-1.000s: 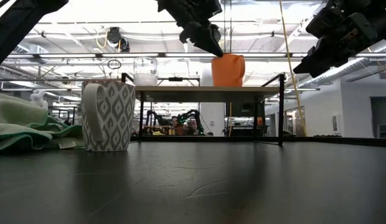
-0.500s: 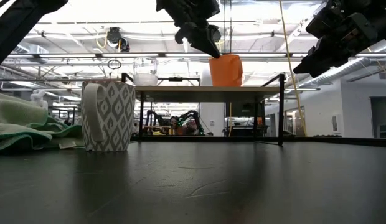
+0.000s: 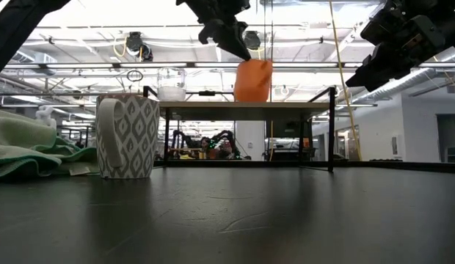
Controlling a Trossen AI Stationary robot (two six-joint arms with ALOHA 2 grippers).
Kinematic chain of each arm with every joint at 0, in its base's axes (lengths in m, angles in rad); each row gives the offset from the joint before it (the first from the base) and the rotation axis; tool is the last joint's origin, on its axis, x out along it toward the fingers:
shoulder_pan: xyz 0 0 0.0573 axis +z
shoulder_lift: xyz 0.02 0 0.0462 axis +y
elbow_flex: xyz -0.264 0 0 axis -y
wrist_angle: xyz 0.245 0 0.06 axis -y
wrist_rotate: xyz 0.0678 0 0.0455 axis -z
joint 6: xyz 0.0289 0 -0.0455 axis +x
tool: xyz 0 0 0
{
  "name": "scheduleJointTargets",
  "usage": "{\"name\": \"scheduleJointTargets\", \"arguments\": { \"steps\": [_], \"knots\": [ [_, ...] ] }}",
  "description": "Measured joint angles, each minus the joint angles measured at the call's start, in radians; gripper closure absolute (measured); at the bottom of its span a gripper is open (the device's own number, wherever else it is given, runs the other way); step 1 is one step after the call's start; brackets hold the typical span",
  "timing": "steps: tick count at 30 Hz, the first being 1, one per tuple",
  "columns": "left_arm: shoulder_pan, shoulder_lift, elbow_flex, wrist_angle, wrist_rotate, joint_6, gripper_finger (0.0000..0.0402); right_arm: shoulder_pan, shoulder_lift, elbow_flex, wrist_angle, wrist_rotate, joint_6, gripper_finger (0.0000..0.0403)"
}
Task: Stack small to large cups/mugs on shelf
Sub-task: Put the orange mug on the shelf
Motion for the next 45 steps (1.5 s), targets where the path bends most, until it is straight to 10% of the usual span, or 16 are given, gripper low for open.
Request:
{"name": "scheduleJointTargets", "arguments": {
  "steps": [45],
  "knots": [
    [0.046, -0.058, -0.001, -0.189, -0.051, -0.099, 0.0401, 0.0, 0.0, 0.0, 0.0, 0.0, 0.0, 0.0403]
  ]
}}
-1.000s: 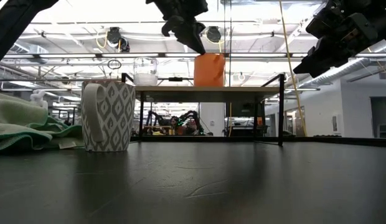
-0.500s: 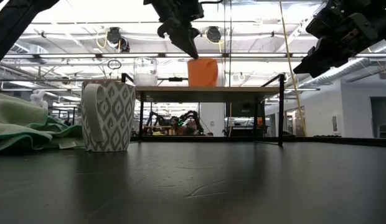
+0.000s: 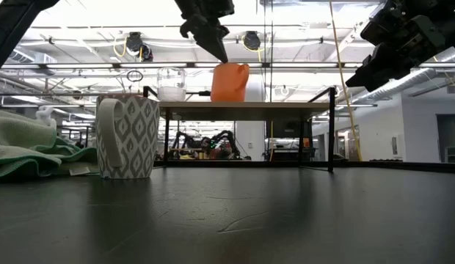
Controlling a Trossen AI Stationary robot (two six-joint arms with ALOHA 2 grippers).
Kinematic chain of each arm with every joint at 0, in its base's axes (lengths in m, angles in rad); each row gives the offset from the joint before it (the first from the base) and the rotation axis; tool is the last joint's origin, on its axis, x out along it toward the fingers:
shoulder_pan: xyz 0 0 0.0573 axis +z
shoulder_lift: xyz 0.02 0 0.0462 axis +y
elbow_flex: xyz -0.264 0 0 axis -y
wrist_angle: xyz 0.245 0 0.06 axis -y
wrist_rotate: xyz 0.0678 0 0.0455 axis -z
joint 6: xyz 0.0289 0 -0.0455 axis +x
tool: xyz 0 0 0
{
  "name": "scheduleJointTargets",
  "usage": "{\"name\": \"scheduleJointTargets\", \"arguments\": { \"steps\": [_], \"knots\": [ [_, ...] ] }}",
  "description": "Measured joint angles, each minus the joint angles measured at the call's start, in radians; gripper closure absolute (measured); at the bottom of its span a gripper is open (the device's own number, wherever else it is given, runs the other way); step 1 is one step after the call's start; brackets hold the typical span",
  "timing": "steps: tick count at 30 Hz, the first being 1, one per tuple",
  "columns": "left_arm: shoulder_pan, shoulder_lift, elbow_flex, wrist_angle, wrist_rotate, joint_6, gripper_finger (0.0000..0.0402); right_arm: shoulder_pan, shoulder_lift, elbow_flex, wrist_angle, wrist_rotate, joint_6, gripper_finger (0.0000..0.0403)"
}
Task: Stack small to large cups/mugs on shelf
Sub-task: Put the orange mug on the shelf, then put the white patterned mug on the shelf
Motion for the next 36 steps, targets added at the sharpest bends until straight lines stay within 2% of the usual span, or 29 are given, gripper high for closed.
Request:
{"name": "scheduleJointTargets", "arguments": {
  "steps": [16, 29, 31, 36],
  "knots": [
    [0.005, -0.001, 0.0, -0.085, -0.007, -0.045, 0.0401, 0.0, 0.0, 0.0, 0.0, 0.0, 0.0, 0.0403],
    [-0.025, -0.008, 0.0, -0.051, 0.006, -0.017, 0.0401, 0.0, 0.0, 0.0, 0.0, 0.0, 0.0, 0.0403],
    [-0.025, -0.027, -0.002, -0.057, 0.044, -0.015, 0.0401, 0.0, 0.0, 0.0, -0.001, 0.0, 0.0, 0.0403],
    [0.004, -0.141, -0.004, -0.057, 0.219, -0.049, 0.0401, 0.0, 0.0, 0.0, -0.005, 0.0, 0.0, 0.0403]
  ]
}}
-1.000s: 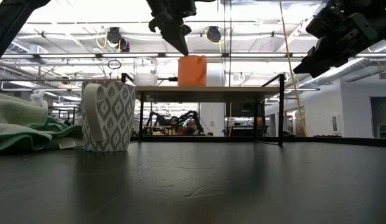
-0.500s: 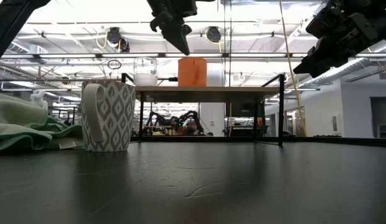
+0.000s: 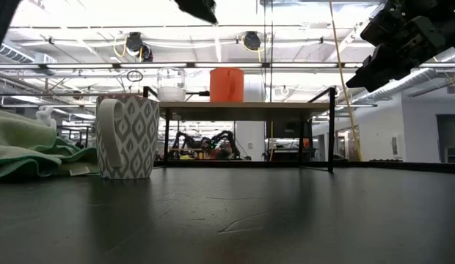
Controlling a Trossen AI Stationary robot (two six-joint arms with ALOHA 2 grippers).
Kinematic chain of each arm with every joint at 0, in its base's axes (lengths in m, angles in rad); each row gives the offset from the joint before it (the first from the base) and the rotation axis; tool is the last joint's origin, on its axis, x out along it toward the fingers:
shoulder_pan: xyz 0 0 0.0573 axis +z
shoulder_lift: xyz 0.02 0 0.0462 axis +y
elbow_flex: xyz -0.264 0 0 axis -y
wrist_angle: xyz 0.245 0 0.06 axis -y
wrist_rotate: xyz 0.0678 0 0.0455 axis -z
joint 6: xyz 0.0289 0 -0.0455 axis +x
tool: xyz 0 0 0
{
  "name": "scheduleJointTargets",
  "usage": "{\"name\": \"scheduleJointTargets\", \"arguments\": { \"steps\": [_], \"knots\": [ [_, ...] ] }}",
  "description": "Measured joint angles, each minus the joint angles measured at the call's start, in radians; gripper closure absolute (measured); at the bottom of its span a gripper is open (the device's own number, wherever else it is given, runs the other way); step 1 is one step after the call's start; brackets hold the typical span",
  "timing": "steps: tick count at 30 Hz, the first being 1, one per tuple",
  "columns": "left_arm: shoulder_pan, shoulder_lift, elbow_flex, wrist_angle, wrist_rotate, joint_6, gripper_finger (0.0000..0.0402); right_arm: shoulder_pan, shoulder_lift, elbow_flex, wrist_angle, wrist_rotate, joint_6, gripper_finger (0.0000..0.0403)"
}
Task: Stack small to large cups/mugs on shelf
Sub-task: Put the white patterned mug on the shelf
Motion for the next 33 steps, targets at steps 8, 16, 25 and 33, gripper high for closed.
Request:
{"name": "scheduleJointTargets", "arguments": {
  "steps": [8, 16, 25, 33],
  "knots": [
    [0.017, -0.247, -0.269, 0.11, 0.026, -0.041, 0.0401, 0.0, 0.0, 0.0, 0.003, 0.0, 0.0, 0.0403],
    [-0.008, -0.586, -0.809, 0.544, 0.051, -0.118, 0.0401, 0.0, 0.0, 0.0, 0.002, 0.0, 0.0, 0.0403],
    [-0.088, -0.858, -1.246, 0.943, 0.051, -0.289, 0.0402, 0.0, 0.0, 0.0, 0.004, 0.0, -0.003, 0.0403],
    [-0.143, -0.954, -1.42, 1.054, -0.036, -0.317, 0.0402, 0.0, 0.0, 0.0, 0.005, 0.0, -0.003, 0.0403]
  ]
}}
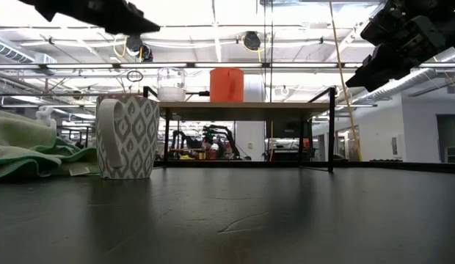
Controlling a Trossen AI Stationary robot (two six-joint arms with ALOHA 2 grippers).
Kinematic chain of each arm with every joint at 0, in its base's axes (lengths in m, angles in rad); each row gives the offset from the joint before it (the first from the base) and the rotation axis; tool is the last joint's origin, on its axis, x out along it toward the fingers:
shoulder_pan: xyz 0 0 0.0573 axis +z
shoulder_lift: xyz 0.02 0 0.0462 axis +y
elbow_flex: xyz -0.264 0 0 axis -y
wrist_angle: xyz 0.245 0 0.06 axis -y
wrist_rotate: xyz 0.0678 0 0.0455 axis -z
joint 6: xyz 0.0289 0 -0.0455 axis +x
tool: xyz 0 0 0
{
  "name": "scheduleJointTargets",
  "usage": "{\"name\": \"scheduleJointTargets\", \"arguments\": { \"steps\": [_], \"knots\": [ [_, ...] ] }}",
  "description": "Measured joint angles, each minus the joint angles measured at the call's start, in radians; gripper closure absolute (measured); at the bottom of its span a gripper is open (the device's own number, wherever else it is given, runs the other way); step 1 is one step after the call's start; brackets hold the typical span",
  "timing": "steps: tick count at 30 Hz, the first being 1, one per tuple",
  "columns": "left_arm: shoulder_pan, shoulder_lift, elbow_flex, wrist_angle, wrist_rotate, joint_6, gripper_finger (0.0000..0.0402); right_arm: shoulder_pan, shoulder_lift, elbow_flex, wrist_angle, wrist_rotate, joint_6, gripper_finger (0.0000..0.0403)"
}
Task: Stack small to large cups/mugs on shelf
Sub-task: Put the white patterned mug on the shelf
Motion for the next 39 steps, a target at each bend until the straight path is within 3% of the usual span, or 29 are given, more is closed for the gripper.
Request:
{"name": "scheduleJointTargets", "arguments": {
  "steps": [15, 22, 29, 39],
  "knots": [
    [-0.115, -0.039, -0.219, 0.17, -0.088, -0.03, 0.0402, 0.0, 0.0, 0.0, -0.002, 0.0, 0.0, 0.0403],
    [-0.183, -0.138, -0.336, 0.215, -0.229, -0.061, 0.0402, 0.0, 0.0, 0.0, -0.004, 0.0, 0.002, 0.0403],
    [-0.225, -0.229, -0.419, 0.282, -0.245, -0.136, 0.0402, 0.0, 0.0, 0.0, -0.003, 0.0, 0.0, 0.0403],
    [-0.28, -0.234, -0.493, 0.378, -0.262, -0.126, 0.0402, 0.0, 0.0, 0.0, -0.002, 0.0, 0.0, 0.0403]
  ]
}}
